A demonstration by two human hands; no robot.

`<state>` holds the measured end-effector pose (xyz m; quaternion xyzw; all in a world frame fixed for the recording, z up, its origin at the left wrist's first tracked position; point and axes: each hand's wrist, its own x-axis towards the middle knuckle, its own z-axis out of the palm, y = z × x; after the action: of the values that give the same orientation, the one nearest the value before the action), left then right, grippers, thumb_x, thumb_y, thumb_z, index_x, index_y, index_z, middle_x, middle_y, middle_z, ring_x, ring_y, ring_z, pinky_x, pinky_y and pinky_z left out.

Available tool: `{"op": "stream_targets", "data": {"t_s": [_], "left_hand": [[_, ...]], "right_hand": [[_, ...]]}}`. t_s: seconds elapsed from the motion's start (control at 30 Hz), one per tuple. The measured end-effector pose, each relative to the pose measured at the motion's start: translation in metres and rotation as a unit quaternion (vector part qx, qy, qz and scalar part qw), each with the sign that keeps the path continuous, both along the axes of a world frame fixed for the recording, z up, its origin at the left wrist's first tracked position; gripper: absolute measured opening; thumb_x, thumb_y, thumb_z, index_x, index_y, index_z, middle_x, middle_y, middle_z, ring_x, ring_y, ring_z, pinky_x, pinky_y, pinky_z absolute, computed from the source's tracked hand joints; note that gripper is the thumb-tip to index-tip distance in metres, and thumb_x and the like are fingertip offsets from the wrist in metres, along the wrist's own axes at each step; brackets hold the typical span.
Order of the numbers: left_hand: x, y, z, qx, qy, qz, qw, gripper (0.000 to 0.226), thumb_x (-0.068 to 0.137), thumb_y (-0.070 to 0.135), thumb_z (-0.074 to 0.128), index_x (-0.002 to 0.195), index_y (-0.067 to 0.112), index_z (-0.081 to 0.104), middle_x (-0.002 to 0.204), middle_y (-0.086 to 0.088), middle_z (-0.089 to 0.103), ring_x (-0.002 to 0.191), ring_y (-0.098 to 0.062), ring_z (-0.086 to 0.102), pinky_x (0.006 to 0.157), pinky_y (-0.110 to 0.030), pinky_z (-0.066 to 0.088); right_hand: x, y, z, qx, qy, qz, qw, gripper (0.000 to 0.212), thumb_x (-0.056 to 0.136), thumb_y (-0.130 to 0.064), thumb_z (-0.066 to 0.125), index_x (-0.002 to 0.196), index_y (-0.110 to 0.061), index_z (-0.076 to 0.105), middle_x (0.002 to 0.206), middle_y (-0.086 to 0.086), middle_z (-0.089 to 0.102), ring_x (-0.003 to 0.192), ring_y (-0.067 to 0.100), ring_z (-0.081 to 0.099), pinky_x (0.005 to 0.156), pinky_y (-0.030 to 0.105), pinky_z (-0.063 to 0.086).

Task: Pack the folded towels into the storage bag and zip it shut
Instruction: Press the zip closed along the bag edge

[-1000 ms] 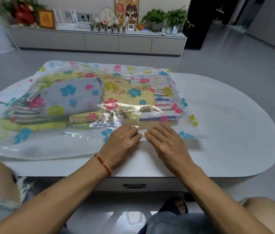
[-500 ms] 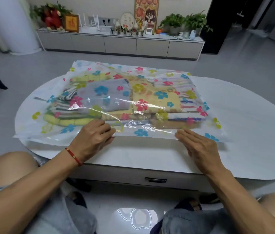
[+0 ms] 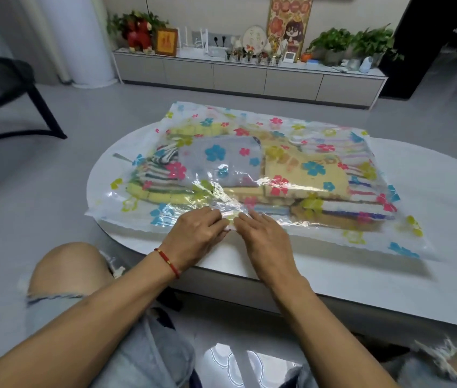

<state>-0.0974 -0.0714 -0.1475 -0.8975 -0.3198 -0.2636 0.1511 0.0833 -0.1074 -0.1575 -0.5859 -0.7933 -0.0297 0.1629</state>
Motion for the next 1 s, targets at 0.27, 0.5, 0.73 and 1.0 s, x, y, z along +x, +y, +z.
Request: {"op": "stream_targets", "data": {"t_s": [0.27, 0.5, 0.73, 1.0], "left_hand": [[-0.070, 0.010, 0.005, 0.019, 0.041, 0.037, 0.998, 0.022, 0.095, 0.021, 0.060, 0.076, 0.011, 0.067, 0.071, -0.006, 0.060, 0.062, -0.026, 0.055, 0.052, -0.035, 0.044], [-0.158, 0.012, 0.016, 0.006, 0.133, 0.122, 0.984, 0.024, 0.096, 0.028, 0.056, 0.080, 0.017, 0.070, 0.074, -0.004, 0.065, 0.065, -0.029, 0.063, 0.051, -0.036, 0.048], [-0.194, 0.017, 0.032, -0.032, 0.173, 0.125, 0.976, 0.025, 0.097, 0.027, 0.054, 0.081, 0.015, 0.071, 0.078, -0.006, 0.067, 0.071, -0.030, 0.067, 0.054, -0.037, 0.052], [-0.224, 0.013, 0.028, -0.069, 0.117, 0.173, 0.975, 0.036, 0.095, 0.034, 0.045, 0.089, 0.012, 0.074, 0.085, -0.006, 0.070, 0.065, -0.030, 0.067, 0.045, -0.035, 0.049]], "right_hand": [[0.010, -0.004, -0.021, 0.098, 0.065, -0.022, 0.993, 0.050, 0.075, 0.008, 0.081, 0.117, -0.019, 0.078, 0.124, 0.000, 0.076, 0.118, 0.031, 0.070, 0.076, 0.042, 0.064], [0.001, -0.009, -0.038, 0.080, 0.130, -0.037, 0.988, 0.054, 0.082, 0.015, 0.073, 0.124, -0.018, 0.075, 0.131, 0.000, 0.072, 0.126, 0.033, 0.064, 0.101, 0.051, 0.055], [0.004, -0.010, -0.040, 0.068, 0.138, -0.035, 0.988, 0.055, 0.083, 0.016, 0.072, 0.125, -0.018, 0.075, 0.131, 0.001, 0.071, 0.128, 0.032, 0.063, 0.104, 0.051, 0.053], [-0.003, -0.012, -0.037, 0.038, 0.147, -0.029, 0.988, 0.055, 0.088, 0.015, 0.065, 0.130, -0.020, 0.072, 0.136, -0.001, 0.068, 0.135, 0.029, 0.057, 0.110, 0.047, 0.049]]}}
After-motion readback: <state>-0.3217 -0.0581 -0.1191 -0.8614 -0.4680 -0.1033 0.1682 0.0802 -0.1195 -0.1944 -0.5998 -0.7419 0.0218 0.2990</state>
